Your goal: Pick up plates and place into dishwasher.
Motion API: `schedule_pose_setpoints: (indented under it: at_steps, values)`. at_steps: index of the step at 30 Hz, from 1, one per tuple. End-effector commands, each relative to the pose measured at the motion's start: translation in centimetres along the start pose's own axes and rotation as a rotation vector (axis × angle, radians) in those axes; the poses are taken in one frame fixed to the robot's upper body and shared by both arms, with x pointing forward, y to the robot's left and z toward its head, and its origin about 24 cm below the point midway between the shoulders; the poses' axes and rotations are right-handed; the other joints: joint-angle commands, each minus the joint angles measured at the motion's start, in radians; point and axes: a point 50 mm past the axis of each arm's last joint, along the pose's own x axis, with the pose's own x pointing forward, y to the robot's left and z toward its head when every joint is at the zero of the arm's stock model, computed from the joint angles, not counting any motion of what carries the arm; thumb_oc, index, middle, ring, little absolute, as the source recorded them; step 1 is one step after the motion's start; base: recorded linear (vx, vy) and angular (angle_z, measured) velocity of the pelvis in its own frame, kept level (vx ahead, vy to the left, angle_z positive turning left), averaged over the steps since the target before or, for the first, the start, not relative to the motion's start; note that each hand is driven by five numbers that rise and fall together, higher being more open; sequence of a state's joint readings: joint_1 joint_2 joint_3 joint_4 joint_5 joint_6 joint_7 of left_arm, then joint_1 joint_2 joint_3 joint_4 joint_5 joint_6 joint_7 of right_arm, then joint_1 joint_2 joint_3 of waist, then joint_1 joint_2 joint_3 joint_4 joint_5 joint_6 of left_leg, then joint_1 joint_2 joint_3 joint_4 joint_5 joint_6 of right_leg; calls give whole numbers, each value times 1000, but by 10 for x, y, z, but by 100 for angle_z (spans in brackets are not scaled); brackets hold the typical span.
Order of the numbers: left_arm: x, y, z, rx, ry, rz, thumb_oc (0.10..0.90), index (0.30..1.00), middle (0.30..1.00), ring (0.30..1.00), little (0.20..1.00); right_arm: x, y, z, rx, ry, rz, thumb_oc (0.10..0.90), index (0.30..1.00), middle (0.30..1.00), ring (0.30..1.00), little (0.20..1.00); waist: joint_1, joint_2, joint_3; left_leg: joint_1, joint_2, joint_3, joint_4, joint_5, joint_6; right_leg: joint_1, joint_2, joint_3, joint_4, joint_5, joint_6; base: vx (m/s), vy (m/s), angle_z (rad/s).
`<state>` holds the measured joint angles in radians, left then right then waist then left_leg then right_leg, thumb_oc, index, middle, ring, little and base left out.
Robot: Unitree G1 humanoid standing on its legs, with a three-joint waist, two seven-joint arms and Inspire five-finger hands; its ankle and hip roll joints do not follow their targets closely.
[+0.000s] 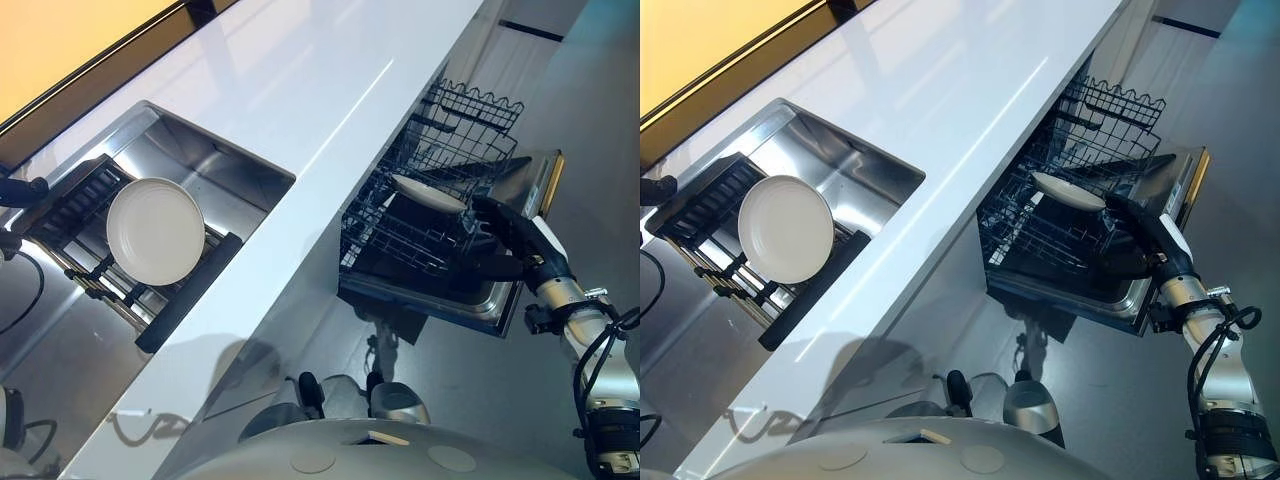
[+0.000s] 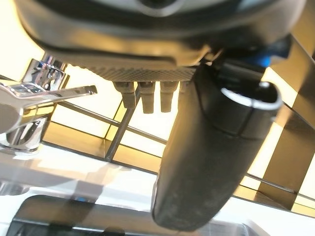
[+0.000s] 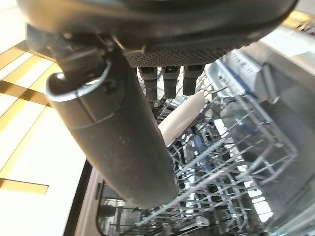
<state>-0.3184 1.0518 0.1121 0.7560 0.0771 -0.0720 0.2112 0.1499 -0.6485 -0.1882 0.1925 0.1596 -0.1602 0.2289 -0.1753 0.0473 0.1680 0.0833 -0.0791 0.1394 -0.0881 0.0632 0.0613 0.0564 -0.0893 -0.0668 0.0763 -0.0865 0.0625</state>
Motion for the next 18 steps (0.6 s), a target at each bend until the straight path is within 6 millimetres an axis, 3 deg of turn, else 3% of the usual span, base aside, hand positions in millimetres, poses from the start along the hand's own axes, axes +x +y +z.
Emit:
schedule_pose_setpoints:
  at_steps: [1, 12, 18]
  values:
    - [16, 43, 28, -65, -73, 222, 800, 900, 900, 900, 900, 1, -36, 45, -118, -229, -95, 800, 900, 900, 900, 900, -3, -1, -64, -44, -75, 34, 232, -211, 39, -177, -35, 9, 116, 129, 35, 46, 92, 2]
    - [19, 20, 42, -139, -79, 240, 800, 900, 900, 900, 900, -4, -44, 44, -162, -228, -138, 800, 900, 900, 900, 900, -17, 22, -31, -79, -52, 64, 103, -110, 15, -245, -50, -4, 148, 133, 40, -38, 105, 2]
    - [16, 11, 41, -193, -75, 268, 800, 900, 900, 900, 900, -2, -43, 48, -188, -261, -134, 800, 900, 900, 900, 900, -13, 27, -31, -102, -41, 77, 110, -105, 4, -260, -53, -7, 151, 106, 36, -64, 47, 2]
